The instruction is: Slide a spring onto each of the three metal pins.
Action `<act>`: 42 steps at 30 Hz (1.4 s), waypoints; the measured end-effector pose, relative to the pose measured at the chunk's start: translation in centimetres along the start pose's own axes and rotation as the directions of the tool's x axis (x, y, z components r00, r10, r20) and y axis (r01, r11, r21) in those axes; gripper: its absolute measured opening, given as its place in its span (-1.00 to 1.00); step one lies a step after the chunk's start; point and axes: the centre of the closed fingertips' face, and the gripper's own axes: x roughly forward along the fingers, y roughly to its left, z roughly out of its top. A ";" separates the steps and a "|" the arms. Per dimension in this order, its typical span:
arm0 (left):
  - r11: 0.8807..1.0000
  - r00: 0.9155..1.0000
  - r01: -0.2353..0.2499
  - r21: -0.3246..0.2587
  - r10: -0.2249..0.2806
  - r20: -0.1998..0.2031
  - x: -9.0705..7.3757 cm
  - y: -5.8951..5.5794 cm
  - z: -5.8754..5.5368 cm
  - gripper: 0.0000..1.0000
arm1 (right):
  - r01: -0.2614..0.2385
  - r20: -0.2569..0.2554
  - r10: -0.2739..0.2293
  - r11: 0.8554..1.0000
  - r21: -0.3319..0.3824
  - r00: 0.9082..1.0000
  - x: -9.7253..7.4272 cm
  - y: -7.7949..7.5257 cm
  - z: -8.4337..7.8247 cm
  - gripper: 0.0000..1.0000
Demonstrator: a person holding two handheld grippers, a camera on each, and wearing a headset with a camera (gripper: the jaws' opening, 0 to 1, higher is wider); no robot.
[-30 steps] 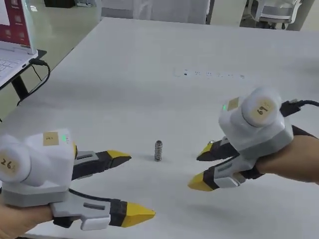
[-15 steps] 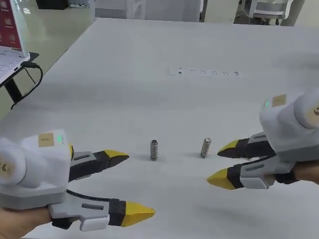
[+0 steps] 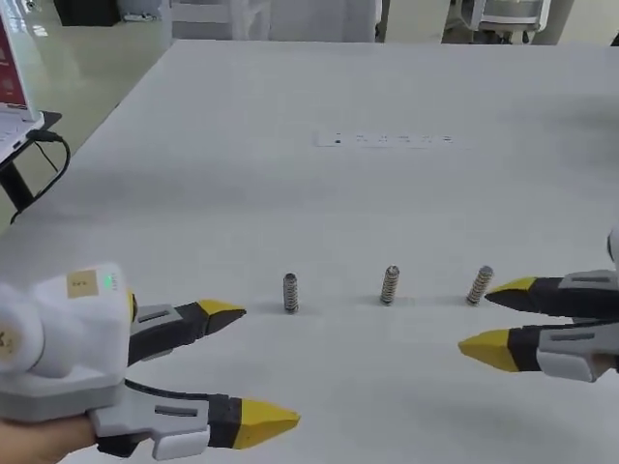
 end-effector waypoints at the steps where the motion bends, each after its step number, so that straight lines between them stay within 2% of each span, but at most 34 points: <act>1: 1.000 1.000 0.000 0.000 0.000 -0.001 0.0 0.0 0.0 0.43 | 0.011 0.017 -0.011 1.000 -0.009 1.000 -0.2 -0.2 -0.2 -0.13; 4: 1.000 1.000 0.000 -0.001 0.000 -0.001 0.0 0.1 0.0 0.43 | 0.028 0.038 -0.028 1.000 -0.014 0.999 -0.6 -0.6 -0.6 -0.11; 8: 1.000 1.000 -0.007 -0.009 0.007 0.000 -0.1 0.4 -0.1 0.43 | 0.059 0.091 -0.058 0.998 -0.005 0.994 -1.3 -1.2 -0.8 -0.03; 13: 0.999 1.000 -0.020 -0.030 0.020 0.014 -0.1 0.7 -0.2 0.44 | 0.083 0.137 -0.081 0.997 -0.008 0.987 -1.9 -1.6 -1.0 0.14; 17: 0.999 1.000 -0.024 -0.032 0.024 0.009 0.1 0.8 -0.5 0.47 | 0.091 0.145 -0.090 0.996 -0.004 0.985 -1.9 -1.8 -1.8 0.26; 22: 0.999 0.999 -0.036 -0.025 0.036 0.004 0.2 1.1 -0.8 0.53 | 0.111 0.153 -0.110 0.994 -0.001 0.982 -1.9 -2.2 -2.6 0.51; 31: 0.998 0.998 -0.055 -0.039 0.055 0.015 0.2 1.4 -0.9 0.69 | 0.127 0.168 -0.127 0.992 0.010 0.978 -2.1 -2.5 -3.2 0.90; 33: 0.997 0.998 -0.056 -0.043 0.057 0.016 0.1 1.5 -1.0 0.71 | 0.122 0.167 -0.124 0.992 0.023 0.978 -2.2 -2.5 -3.4 0.94; 38: 0.995 0.997 -0.075 -0.065 0.077 0.024 0.1 1.9 -1.1 0.94 | 0.130 0.180 -0.135 0.991 0.041 0.974 -2.5 -2.7 -3.4 0.99; 42: 0.993 0.996 -0.088 -0.074 0.089 0.020 0.0 2.1 -1.3 0.97 | 0.132 0.194 -0.142 0.989 0.064 0.971 -2.8 -2.8 -3.3 0.99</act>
